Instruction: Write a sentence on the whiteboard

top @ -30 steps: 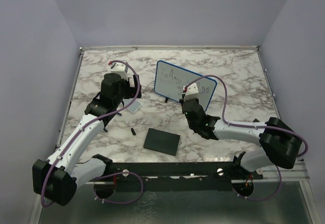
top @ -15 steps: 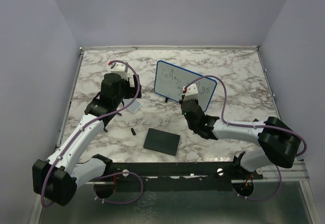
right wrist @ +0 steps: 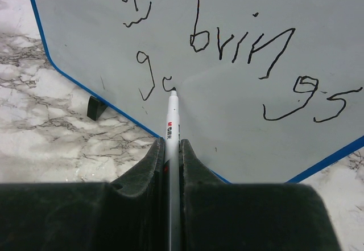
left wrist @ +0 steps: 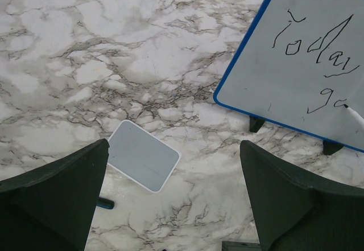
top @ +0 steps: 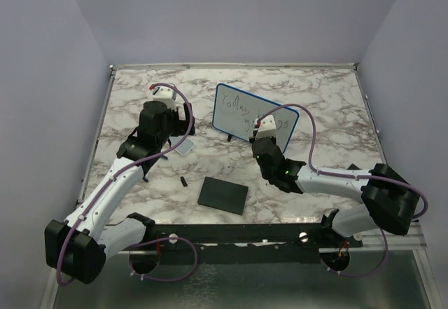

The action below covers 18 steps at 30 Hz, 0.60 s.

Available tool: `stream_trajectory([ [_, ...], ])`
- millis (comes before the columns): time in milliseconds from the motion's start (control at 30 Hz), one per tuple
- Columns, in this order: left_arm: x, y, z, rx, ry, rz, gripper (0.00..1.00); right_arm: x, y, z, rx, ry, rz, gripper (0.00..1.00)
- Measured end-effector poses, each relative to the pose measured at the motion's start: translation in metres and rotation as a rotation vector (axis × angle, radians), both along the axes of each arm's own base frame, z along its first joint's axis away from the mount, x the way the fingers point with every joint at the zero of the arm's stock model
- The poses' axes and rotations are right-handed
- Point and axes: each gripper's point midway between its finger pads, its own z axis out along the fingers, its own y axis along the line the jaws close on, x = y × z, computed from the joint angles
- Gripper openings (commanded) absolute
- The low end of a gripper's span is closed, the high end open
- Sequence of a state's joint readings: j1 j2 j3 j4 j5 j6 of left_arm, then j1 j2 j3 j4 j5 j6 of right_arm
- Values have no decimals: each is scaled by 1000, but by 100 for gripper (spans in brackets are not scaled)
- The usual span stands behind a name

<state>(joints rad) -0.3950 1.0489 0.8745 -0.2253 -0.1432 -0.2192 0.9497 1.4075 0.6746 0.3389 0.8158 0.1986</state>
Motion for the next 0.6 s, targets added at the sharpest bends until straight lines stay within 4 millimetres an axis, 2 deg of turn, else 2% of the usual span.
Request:
stream_trajectory([
  [600,-1,-2,0,0,0,-6,99,2,1,2,-22,-12,10,0],
])
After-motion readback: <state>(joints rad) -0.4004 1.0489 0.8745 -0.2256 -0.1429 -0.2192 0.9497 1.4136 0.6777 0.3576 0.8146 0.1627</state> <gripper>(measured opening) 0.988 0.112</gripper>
